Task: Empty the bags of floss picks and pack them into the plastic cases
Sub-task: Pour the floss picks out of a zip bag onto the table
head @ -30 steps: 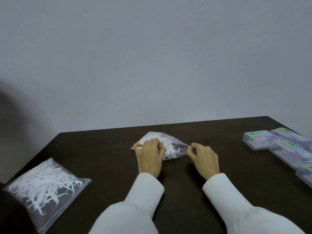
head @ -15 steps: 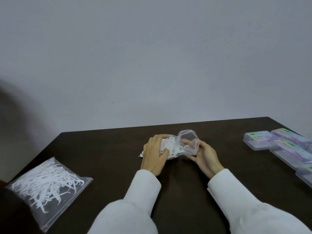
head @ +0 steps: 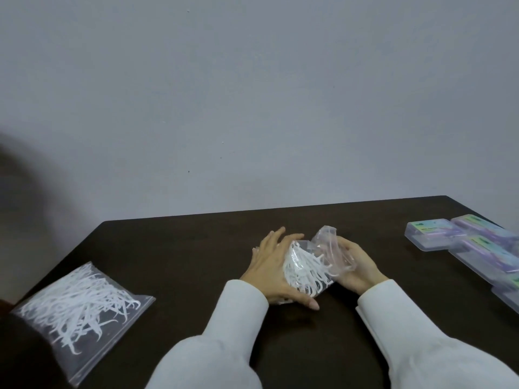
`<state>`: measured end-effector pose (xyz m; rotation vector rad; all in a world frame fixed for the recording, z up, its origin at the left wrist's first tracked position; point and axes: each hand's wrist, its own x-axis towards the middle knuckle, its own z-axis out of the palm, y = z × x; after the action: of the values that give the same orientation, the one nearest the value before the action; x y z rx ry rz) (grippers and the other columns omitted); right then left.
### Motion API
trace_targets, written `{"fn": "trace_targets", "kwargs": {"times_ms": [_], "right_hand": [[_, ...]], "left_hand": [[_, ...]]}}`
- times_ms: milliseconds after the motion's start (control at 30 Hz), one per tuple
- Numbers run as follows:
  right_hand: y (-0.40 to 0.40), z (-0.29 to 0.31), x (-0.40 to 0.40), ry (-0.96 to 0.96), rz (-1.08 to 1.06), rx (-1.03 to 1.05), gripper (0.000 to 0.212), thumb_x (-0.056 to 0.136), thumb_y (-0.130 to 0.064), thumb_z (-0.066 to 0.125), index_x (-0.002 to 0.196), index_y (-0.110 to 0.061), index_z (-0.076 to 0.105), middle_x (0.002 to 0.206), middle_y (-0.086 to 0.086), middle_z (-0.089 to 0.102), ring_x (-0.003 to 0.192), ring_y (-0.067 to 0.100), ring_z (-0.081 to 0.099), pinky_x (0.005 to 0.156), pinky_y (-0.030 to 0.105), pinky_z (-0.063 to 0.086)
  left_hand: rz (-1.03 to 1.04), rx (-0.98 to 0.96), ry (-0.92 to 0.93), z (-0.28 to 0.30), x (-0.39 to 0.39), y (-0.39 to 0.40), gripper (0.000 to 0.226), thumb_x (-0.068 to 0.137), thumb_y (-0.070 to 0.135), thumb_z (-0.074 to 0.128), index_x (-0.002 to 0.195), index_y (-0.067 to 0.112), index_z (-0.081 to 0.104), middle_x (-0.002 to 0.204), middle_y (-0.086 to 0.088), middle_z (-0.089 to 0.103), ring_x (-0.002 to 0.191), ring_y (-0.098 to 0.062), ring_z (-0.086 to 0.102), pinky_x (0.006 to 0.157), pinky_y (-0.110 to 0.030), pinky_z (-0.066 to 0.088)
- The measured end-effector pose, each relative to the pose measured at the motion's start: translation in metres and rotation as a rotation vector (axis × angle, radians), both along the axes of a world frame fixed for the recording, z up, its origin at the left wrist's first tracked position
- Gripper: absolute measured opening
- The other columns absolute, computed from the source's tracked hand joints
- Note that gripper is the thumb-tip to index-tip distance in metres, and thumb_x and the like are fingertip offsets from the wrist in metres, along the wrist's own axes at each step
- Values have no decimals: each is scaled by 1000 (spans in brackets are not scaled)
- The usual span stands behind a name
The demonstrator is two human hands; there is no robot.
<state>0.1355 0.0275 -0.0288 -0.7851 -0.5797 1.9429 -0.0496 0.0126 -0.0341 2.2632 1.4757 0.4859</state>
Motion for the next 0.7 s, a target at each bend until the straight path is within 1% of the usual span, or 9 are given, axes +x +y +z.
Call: {"fn": "trace_targets", "kwargs": {"times_ms": [100, 167, 300, 333, 400, 467, 567, 633, 700], "right_hand": [[1, 0, -4, -36, -32, 35, 22, 88, -16, 44, 96, -2, 58, 93, 17, 64, 89, 26, 59, 80, 37, 50], [4, -1, -3, -30, -86, 68, 28, 95, -21, 39, 99, -1, 59, 100, 18, 63, 94, 28, 60, 82, 38, 50], [11, -7, 1, -88, -69, 161, 40, 89, -35, 50, 119, -10, 55, 119, 19, 62, 113, 34, 57, 93, 49, 45], [11, -7, 1, -126, -38, 199, 40, 85, -32, 57, 120, -12, 54, 121, 18, 61, 113, 35, 58, 92, 50, 46], [10, -8, -2, -186, 9, 258, 43, 76, -19, 70, 115, -14, 52, 122, 17, 60, 108, 34, 61, 83, 48, 54], [8, -8, -6, -249, 0, 295, 39, 81, -11, 66, 116, -14, 49, 119, 15, 59, 102, 31, 64, 72, 41, 58], [7, -7, -7, -333, -82, 343, 29, 89, -7, 53, 116, -15, 49, 117, 11, 59, 98, 27, 65, 68, 36, 59], [7, -7, -6, -354, -122, 361, 26, 90, -5, 50, 114, -16, 50, 114, 10, 61, 94, 24, 67, 67, 34, 59], [7, -6, -5, -388, -150, 382, 25, 92, -4, 48, 113, -16, 50, 107, 7, 63, 87, 19, 69, 65, 30, 59]], "left_hand": [[54, 29, 80, 1, 0, 0, 103, 52, 59, 81, 136, 33, 27, 138, 8, 32, 131, -15, 27, 113, -47, 22], [130, 125, 144, 0, -1, 3, 95, 55, 65, 76, 132, 30, 32, 130, 7, 39, 123, -16, 35, 109, -42, 27], [347, 328, 235, -2, -6, 6, 93, 62, 73, 64, 134, 26, 30, 131, 3, 37, 125, -19, 33, 114, -46, 16], [400, 364, 234, -2, -7, 7, 93, 63, 75, 62, 134, 25, 30, 131, 2, 37, 125, -19, 32, 114, -46, 15], [467, 399, 189, -2, -9, 6, 94, 61, 77, 60, 132, 21, 31, 129, 1, 37, 123, -20, 33, 114, -46, 16], [447, 368, 170, -3, -10, 6, 101, 56, 77, 64, 131, 18, 29, 127, 1, 33, 121, -19, 31, 115, -46, 15], [328, 297, 170, -3, -13, 5, 113, 53, 69, 74, 138, 20, 19, 130, 0, 25, 126, -19, 25, 116, -48, 9], [316, 307, 123, -2, -15, 6, 112, 55, 61, 78, 141, 24, 15, 133, 0, 24, 128, -19, 23, 116, -47, 7], [359, 368, 190, 1, -16, 8, 104, 59, 63, 75, 139, 24, 20, 134, -1, 29, 128, -20, 26, 116, -45, 10]]}}
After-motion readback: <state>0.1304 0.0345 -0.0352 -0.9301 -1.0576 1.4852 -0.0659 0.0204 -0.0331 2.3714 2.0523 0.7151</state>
